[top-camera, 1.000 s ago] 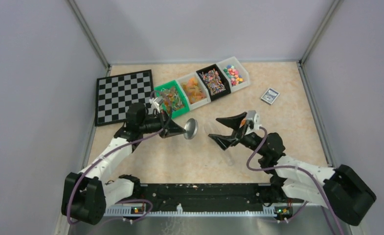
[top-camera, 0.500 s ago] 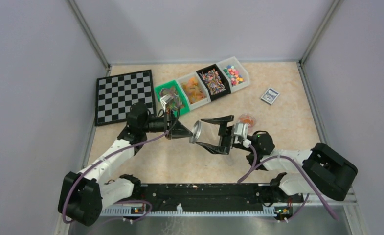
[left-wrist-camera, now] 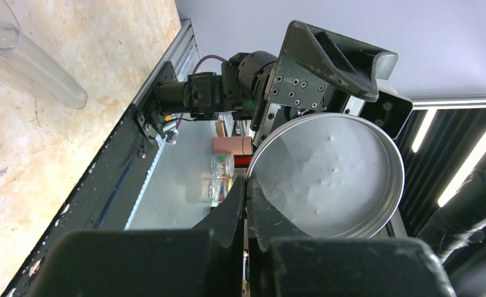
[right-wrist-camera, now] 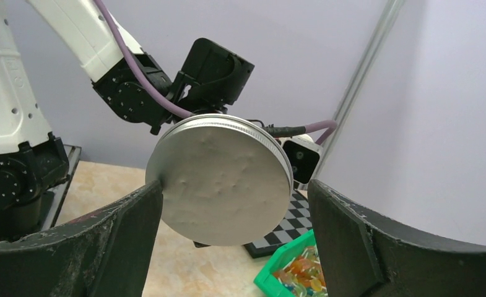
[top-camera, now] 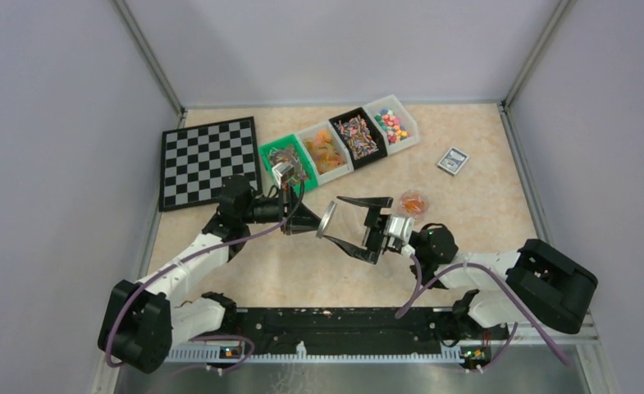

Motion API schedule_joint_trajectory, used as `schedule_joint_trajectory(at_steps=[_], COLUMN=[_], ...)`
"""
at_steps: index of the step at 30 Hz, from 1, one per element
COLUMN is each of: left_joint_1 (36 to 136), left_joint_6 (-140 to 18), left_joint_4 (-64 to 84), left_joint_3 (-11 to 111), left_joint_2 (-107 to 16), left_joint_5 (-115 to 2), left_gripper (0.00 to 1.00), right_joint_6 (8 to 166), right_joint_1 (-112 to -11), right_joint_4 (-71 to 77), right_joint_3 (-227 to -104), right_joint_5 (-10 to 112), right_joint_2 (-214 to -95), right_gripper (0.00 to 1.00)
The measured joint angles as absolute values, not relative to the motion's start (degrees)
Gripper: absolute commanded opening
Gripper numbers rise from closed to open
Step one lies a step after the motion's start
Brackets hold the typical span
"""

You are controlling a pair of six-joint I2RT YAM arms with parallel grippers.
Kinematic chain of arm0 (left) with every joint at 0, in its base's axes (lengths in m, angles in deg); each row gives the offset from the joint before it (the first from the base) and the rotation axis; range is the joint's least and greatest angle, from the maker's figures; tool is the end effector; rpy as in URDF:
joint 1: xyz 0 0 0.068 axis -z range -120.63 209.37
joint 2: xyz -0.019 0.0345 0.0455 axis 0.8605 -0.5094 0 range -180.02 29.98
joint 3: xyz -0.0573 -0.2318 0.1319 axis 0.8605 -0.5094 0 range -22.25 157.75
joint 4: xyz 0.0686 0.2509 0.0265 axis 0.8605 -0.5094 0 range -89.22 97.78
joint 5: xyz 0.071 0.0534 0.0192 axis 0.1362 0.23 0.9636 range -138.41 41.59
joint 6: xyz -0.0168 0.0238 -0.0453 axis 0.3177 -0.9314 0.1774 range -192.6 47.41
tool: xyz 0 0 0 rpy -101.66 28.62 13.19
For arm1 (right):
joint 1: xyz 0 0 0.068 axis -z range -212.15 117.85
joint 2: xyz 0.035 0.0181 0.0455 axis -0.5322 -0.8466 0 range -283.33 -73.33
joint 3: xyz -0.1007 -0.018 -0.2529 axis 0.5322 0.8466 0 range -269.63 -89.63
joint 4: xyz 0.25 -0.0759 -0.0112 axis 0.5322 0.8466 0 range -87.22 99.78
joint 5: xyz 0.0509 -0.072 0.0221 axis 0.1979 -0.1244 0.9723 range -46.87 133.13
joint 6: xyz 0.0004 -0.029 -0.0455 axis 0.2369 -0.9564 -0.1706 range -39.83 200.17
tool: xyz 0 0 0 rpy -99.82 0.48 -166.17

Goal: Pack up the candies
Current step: Pick up the bottle lid at the center of the board.

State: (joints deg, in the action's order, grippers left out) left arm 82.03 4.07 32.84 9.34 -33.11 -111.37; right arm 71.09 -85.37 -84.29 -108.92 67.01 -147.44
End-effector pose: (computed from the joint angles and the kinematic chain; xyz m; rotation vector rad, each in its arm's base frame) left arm 0.2004 -0.1179 0.2619 0.0639 2.1789 -2.0603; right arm 0.1250 0.1913 0.2585 -0.8708 0.6771 0.9034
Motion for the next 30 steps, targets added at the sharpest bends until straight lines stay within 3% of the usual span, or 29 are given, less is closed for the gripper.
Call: schedule_joint_trajectory(at_steps=[30], left_joint_1=[82.4], left_joint_6=[8.0], left_joint_4=[36.6], left_joint_3=[9.7], left_joint_2=[-34.4], left_joint_5=[-105.5], left_gripper=[0.0], right_joint_6=[66.6], right_joint_1=[-85.8], right_joint_4=[-77.6], right_joint_3=[-107.1], right_joint_5=[62.7], right_joint_2=[-141.8], right_gripper=[0.86])
